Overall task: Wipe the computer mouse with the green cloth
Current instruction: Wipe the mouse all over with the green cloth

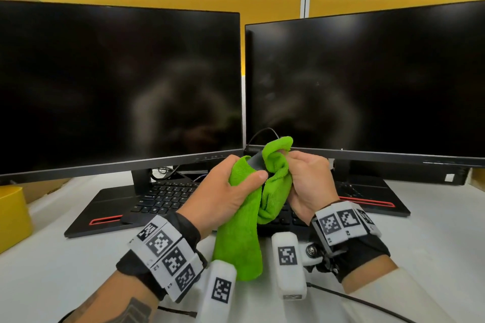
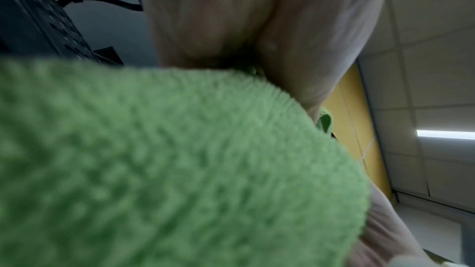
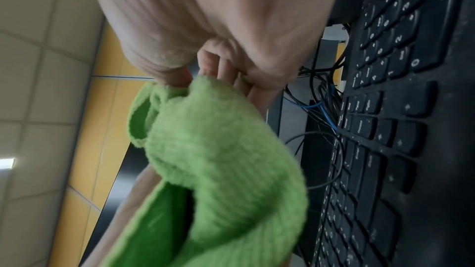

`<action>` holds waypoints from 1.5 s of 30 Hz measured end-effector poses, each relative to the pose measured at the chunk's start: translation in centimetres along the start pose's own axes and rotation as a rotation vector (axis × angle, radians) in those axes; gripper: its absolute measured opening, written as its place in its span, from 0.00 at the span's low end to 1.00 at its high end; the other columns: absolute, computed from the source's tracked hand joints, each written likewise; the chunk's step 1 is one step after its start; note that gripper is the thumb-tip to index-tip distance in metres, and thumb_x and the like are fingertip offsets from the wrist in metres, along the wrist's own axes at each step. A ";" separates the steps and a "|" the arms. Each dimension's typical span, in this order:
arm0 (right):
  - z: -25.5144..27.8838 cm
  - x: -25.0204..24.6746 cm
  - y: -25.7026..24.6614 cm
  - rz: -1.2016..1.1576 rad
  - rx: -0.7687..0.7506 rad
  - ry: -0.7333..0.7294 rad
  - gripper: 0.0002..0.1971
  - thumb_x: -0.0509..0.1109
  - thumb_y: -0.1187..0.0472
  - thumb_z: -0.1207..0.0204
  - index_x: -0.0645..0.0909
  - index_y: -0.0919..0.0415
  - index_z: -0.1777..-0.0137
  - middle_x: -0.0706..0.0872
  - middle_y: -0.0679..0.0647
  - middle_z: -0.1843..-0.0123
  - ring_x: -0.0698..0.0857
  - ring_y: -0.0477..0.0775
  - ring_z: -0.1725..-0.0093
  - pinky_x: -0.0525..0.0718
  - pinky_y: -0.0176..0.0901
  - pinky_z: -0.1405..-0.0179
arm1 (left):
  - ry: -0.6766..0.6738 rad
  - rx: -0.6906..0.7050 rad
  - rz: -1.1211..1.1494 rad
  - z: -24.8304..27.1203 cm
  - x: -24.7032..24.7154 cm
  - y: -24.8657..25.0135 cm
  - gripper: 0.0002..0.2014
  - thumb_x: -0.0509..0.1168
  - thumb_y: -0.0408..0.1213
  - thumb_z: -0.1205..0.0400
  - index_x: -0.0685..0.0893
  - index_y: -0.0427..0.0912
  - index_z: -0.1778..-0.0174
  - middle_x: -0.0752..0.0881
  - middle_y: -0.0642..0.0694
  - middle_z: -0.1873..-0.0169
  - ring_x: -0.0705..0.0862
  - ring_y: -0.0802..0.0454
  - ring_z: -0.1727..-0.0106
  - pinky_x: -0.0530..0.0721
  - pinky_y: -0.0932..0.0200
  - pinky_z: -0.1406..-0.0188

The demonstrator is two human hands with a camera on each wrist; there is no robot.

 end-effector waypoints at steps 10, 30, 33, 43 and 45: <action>0.5 0.5 -0.5 -0.107 0.057 -0.062 0.04 0.73 0.73 0.21 0.89 0.70 0.55 0.92 0.67 0.60 0.92 0.65 0.58 0.91 0.60 0.49 | 0.008 0.011 0.069 0.4 -0.2 0.3 0.14 0.77 0.40 0.17 0.81 0.40 0.43 0.92 0.44 0.58 0.91 0.49 0.55 0.92 0.45 0.48; 0.6 1.2 -1.1 -0.159 0.155 0.004 0.16 0.63 0.72 0.15 0.81 0.65 0.30 0.91 0.67 0.39 0.91 0.66 0.41 0.92 0.63 0.45 | 0.198 0.099 -0.018 -0.3 -0.7 -0.4 0.15 0.67 0.48 0.11 0.73 0.40 0.52 0.75 0.55 0.71 0.75 0.58 0.70 0.77 0.58 0.64; 1.2 2.1 -0.5 0.014 0.136 -0.041 0.15 0.72 0.69 0.16 0.78 0.69 0.31 0.92 0.68 0.40 0.93 0.64 0.41 0.91 0.66 0.38 | 0.125 0.099 0.027 -0.2 -0.7 -0.2 0.15 0.69 0.45 0.12 0.73 0.38 0.53 0.76 0.50 0.68 0.77 0.54 0.65 0.81 0.56 0.62; 1.4 1.1 -0.7 0.117 0.074 0.078 0.18 0.80 0.57 0.21 0.84 0.75 0.48 0.91 0.70 0.55 0.92 0.71 0.55 0.89 0.82 0.48 | -0.019 0.069 0.013 -0.1 -0.7 0.1 0.24 0.74 0.53 0.20 0.75 0.34 0.51 0.80 0.43 0.64 0.81 0.48 0.60 0.84 0.46 0.53; 1.3 1.0 -0.6 0.072 0.084 0.096 0.15 0.76 0.57 0.18 0.86 0.73 0.47 0.91 0.77 0.45 0.91 0.80 0.43 0.86 0.86 0.46 | -0.028 0.061 -0.005 -0.1 -0.8 -0.1 0.24 0.73 0.54 0.19 0.75 0.35 0.51 0.79 0.43 0.64 0.81 0.48 0.60 0.83 0.46 0.53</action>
Point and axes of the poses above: each hand's wrist, its own z-axis away from the middle knuckle, its own x-axis out of the palm, y = z × x, the point moved 3 cm from there along -z, towards the middle knuckle
